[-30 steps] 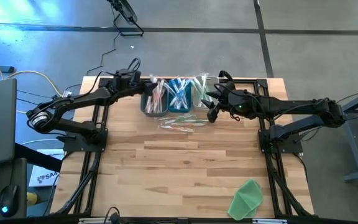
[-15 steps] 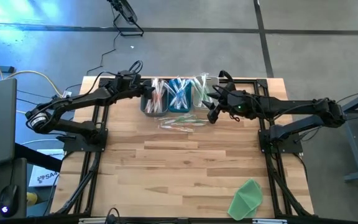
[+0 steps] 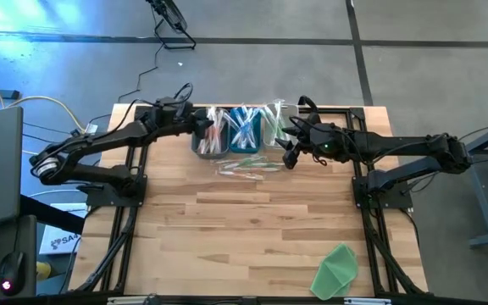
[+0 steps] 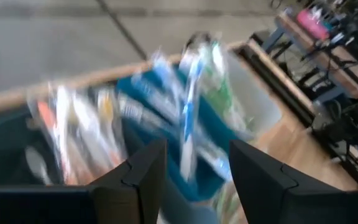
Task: Pick & Place Toothbrushes
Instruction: Put the orange toothbrush into the dark blue bin
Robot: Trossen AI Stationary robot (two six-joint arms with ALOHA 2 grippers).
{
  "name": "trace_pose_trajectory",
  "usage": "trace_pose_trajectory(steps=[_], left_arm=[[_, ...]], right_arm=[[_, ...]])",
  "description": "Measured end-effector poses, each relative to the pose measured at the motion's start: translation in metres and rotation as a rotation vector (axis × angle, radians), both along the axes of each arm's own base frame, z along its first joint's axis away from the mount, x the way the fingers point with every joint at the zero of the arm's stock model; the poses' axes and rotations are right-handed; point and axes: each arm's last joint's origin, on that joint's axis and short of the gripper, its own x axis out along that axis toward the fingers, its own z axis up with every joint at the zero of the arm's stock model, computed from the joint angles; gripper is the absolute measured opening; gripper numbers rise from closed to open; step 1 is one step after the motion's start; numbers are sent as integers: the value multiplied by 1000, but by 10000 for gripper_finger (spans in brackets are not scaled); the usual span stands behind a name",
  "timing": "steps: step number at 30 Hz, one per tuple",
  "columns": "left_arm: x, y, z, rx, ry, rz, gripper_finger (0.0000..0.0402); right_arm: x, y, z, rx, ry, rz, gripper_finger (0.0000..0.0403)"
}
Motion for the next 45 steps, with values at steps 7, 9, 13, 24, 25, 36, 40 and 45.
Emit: trace_pose_trajectory(steps=[7, 9, 13, 24, 25, 36, 40, 45], left_arm=[[-20, -32, 35, 132, -68, -43, 167], [-28, -43, 44, 178, -91, -64, 167], [-48, -63, 61, 286, -125, -64, 167], [-101, -108, 77, 443, -164, -112, 167], [-104, -110, 76, 440, -154, -98, 167], [-111, -114, 68, 411, -74, -67, 167], [-111, -114, 68, 438, -59, -74, 167], [-111, -114, 68, 461, -41, -80, 167]], right_arm=[[1, 0, 3, -3, -38, -1, 188], [2, 0, 4, -4, -46, -1, 188], [2, 0, 5, -6, -62, -2, 188], [13, 5, 7, 15, -139, 40, 188], [15, 5, 6, 13, -143, 44, 188], [44, 39, -14, -2, -117, 199, 188], [54, 50, -28, 22, -73, 226, 188], [70, 59, -56, 20, 23, 249, 188]])
